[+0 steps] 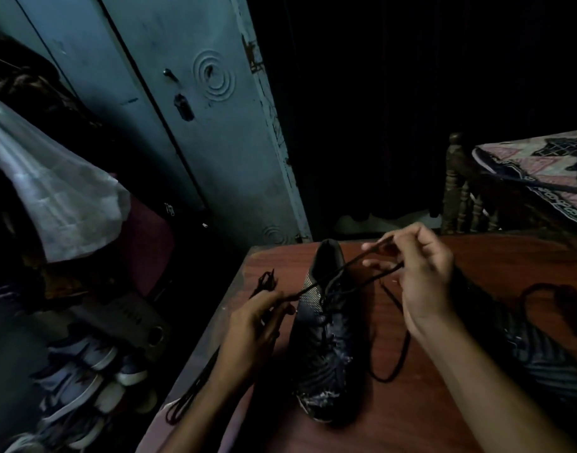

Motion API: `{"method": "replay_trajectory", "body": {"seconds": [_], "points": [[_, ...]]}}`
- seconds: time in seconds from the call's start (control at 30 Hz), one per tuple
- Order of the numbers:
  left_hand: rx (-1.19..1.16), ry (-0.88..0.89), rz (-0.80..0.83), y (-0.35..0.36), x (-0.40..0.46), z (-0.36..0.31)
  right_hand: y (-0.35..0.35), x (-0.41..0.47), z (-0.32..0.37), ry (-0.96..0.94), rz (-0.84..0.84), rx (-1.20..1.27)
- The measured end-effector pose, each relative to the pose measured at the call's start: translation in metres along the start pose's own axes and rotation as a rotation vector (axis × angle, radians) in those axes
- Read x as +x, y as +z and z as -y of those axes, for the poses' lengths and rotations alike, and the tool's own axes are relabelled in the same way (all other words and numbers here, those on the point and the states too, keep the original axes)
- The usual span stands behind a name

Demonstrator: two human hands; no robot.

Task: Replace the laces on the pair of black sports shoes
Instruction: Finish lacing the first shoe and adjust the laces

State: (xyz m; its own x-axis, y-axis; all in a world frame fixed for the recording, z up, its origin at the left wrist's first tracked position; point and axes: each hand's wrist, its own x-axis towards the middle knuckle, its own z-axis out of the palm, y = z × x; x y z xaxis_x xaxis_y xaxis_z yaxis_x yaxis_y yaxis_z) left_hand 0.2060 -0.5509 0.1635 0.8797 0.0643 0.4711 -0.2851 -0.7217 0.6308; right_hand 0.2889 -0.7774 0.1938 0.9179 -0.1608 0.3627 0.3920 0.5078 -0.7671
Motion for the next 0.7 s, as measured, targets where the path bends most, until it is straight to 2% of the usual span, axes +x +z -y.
{"method": "replay_trajectory", "body": {"seconds": [0.1,0.2,0.23,0.33,0.4,0.47,0.53,0.7], "points": [[-0.053,-0.085,-0.021,0.004,-0.008,0.002,-0.001,-0.002,0.006,0.036,0.025,0.031],[-0.09,-0.12,-0.045,0.009,-0.006,0.001,-0.007,-0.003,0.006,0.056,0.176,0.028],[-0.084,-0.101,-0.057,0.009,-0.003,0.001,-0.01,-0.003,0.005,0.006,0.237,-0.046],[-0.064,-0.003,-0.098,0.011,0.005,-0.003,-0.017,0.0,-0.004,-0.333,0.343,-0.559],[-0.035,0.069,-0.08,0.014,0.01,-0.007,-0.012,-0.005,-0.008,-0.415,0.385,-0.711],[-0.03,0.13,-0.03,0.018,0.014,-0.01,-0.008,-0.011,-0.013,-0.402,0.52,-0.828],[-0.096,0.109,0.013,0.02,0.015,-0.012,-0.006,-0.016,-0.018,-0.305,0.672,-0.904],[-0.215,0.006,-0.03,0.024,0.013,-0.013,-0.005,-0.014,-0.02,-0.18,0.598,-0.817]]}}
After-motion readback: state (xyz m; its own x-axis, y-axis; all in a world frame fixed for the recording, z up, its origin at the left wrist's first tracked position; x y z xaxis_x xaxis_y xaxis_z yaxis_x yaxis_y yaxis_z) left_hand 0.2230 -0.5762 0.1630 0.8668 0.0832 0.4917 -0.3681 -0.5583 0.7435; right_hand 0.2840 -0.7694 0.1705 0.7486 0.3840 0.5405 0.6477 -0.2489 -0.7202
